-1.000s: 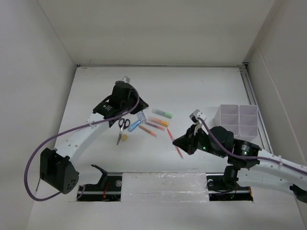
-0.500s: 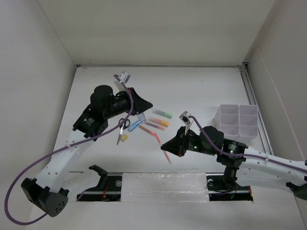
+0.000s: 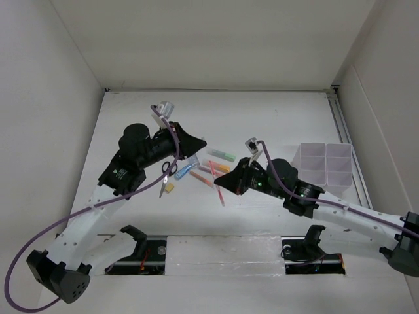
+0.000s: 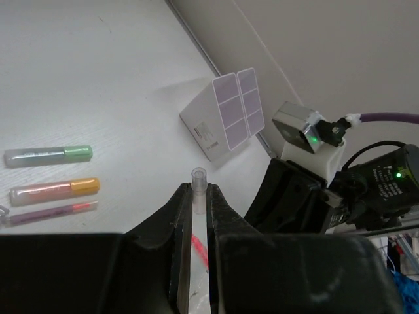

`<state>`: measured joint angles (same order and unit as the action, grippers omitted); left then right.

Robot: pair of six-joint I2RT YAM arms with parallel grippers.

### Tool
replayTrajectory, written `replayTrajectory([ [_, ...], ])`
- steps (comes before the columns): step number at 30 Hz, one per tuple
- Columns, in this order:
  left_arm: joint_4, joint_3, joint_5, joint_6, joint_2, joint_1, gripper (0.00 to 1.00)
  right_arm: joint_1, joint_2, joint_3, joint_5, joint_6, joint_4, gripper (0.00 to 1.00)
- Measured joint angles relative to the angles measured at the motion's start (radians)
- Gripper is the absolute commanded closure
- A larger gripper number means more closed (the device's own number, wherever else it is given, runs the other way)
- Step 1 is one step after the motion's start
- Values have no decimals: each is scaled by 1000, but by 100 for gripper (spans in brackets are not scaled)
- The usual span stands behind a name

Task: Sort the stationery into containers
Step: Cap the pen

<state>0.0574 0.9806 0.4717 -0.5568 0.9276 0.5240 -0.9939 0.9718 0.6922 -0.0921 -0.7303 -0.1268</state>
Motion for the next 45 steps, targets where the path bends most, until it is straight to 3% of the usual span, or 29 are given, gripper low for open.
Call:
replayTrajectory([
  [10,18,1,-133,-1,-14,0,100,11,53,-7,-107,-8,-162,100],
  [24,5,1,-93,-6,-2,0,100,11,26,-38,-70,20,-249,100],
  [45,6,1,-80,-8,-2,0,100,60,111,-33,-66,50,-280,100],
])
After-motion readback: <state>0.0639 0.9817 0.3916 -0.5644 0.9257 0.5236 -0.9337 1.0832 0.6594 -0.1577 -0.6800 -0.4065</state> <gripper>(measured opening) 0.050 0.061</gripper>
